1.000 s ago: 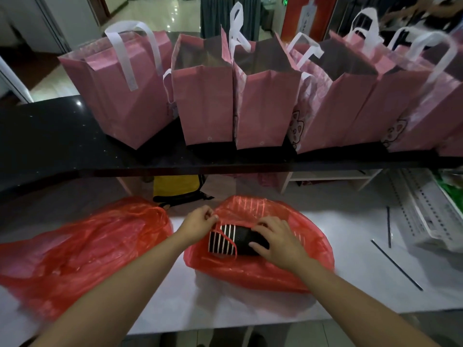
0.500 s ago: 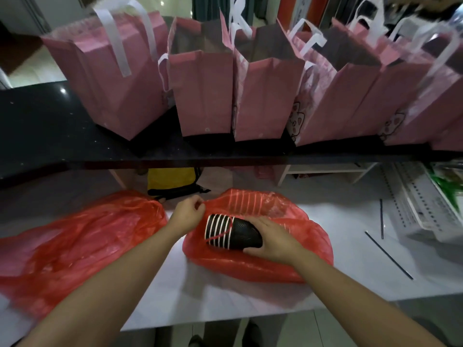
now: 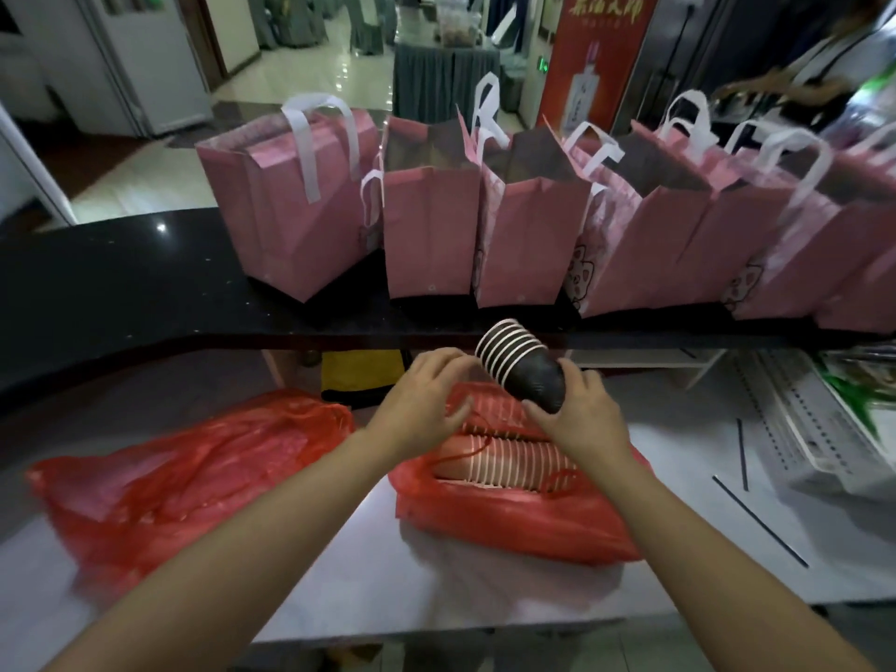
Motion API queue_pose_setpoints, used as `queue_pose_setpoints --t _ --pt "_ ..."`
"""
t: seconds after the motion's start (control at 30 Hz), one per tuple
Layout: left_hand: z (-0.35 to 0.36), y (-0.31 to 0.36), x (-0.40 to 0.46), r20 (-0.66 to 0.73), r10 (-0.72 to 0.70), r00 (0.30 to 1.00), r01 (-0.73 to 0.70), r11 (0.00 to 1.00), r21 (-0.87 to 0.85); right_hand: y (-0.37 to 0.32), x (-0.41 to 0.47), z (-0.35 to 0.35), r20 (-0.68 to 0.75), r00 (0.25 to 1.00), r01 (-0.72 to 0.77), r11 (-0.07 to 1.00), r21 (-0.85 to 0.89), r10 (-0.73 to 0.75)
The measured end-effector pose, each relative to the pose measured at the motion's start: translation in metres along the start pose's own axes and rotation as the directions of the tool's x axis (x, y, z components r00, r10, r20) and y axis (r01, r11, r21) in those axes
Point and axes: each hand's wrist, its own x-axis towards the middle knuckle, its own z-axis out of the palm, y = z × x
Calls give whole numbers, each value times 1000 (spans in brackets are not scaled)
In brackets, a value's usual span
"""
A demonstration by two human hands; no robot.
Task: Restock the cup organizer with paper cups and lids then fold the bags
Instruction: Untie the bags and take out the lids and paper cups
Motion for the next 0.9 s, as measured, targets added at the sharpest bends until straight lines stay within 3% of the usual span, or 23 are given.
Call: queue_pose_setpoints --t 0.1,0.23,0.33,0.5,0.63,0.77,0.9 --pt "-9 10 -13 -28 18 999 -15 997 82 -12 -3 -9 -36 998 53 996 69 -51" --pt "-25 15 -44 -6 -8 1000 9 943 332 -36 -23 -9 109 948 284 950 129 -299" --pt "-35 20 -81 42 -92 995 57 850 523 -53 -44 2 215 828 470 850 238 -518" --pt "-51 40 -174 -34 -307 951 264 750 606 -92 -86 20 390 587 632 702 328 -710" --pt "-74 62 -252 -83 -474 877 417 662 622 -135 -134 34 480 399 681 603 416 -781" --pt "-105 87 -334 -224 -597 770 585 521 622 -186 -195 45 467 233 733 469 493 -853" --pt "-133 107 -400 -315 -692 649 704 392 592 -233 -244 56 424 171 647 426 633 -889"
